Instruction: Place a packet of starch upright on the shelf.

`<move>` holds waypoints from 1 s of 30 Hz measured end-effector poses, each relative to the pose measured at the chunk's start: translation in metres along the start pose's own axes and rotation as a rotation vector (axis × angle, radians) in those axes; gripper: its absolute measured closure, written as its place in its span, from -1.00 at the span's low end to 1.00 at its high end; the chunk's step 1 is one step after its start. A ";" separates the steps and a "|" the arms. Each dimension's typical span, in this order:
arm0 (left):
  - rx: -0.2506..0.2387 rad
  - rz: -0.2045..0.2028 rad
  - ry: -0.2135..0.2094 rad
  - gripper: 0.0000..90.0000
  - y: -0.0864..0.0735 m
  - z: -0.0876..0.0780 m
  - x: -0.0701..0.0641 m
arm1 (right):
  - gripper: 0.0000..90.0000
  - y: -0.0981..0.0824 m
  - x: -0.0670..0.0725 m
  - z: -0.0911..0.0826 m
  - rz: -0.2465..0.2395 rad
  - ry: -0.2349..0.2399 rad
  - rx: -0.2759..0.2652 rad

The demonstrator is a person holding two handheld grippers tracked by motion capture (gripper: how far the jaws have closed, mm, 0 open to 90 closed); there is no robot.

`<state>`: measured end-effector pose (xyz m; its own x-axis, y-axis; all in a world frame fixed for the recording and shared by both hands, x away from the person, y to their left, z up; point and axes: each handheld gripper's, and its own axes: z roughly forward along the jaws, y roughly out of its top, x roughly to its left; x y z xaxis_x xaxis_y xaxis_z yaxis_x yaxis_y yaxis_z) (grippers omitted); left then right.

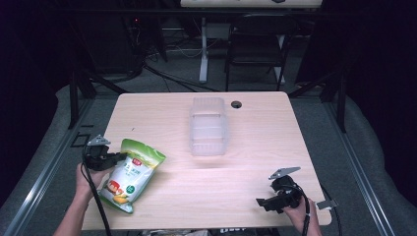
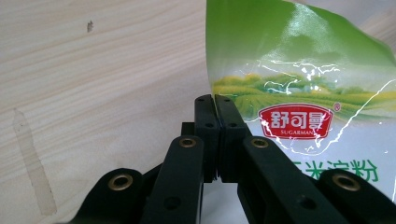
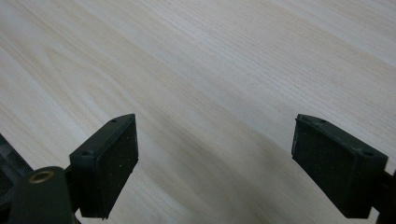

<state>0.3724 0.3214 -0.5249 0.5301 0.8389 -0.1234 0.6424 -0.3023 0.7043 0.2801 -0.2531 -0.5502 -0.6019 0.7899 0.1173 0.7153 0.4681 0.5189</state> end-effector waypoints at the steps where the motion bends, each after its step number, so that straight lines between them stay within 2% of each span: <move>1: -0.009 0.005 0.008 0.98 0.000 0.000 -0.001 | -0.68 0.000 0.000 0.000 0.000 0.000 0.000; 14: -0.038 0.042 0.006 0.99 0.008 -0.014 -0.007 | -0.68 0.000 0.000 0.001 0.002 0.008 0.002; 21: -0.086 0.060 0.010 0.99 0.012 -0.023 -0.012 | -0.68 0.000 0.000 0.001 0.006 0.010 0.003; 23: -0.107 0.067 0.002 0.99 0.014 -0.027 -0.015 | -0.68 0.000 0.000 0.001 0.005 0.009 0.000; 30: -0.129 0.098 -0.023 0.99 0.021 -0.035 -0.024 | -0.68 0.000 0.000 0.001 0.008 0.007 -0.002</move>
<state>0.3535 0.3109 -0.4825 0.6002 0.7972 -0.0647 0.5112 -0.3202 0.7976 0.2803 -0.2525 -0.5510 -0.5989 0.7907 0.1269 0.7190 0.4612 0.5199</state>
